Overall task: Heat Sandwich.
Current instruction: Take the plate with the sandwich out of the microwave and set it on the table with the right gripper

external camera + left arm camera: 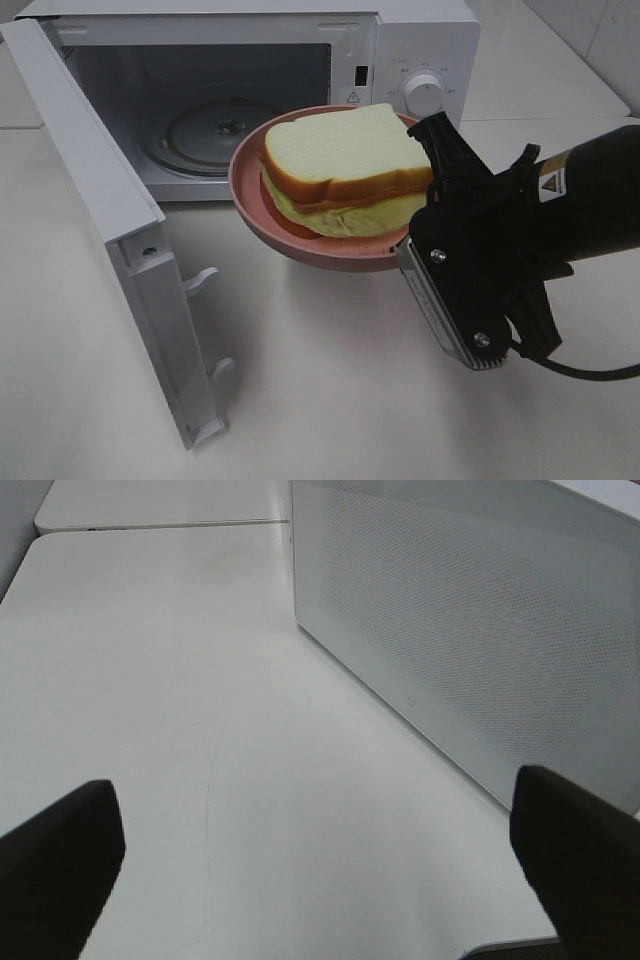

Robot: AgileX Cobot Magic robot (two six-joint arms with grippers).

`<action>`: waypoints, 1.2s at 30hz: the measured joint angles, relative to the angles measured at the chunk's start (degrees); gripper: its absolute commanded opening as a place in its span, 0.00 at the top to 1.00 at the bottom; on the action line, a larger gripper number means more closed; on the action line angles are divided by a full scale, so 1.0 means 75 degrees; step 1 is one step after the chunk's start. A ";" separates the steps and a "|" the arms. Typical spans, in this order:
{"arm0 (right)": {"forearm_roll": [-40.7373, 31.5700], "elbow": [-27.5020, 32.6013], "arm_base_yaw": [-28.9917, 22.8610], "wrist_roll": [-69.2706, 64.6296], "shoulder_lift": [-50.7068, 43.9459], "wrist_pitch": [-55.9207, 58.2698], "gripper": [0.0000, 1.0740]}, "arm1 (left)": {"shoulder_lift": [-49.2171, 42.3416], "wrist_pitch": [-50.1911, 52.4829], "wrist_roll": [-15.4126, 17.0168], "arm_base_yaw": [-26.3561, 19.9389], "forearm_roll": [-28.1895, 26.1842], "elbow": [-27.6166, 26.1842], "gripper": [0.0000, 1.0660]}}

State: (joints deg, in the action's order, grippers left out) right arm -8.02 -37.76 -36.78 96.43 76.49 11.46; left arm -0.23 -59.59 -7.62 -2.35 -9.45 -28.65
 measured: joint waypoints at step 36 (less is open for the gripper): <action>0.2277 0.1291 0.0000 -0.3346 -0.3812 0.2987 0.97 | 0.0000 0.0000 0.0000 0.0000 0.0000 0.0000 0.05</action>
State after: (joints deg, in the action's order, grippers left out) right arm 9.05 -28.07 -36.78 71.33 47.90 33.86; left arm -0.23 -59.59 -7.62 -2.35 -9.45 -28.65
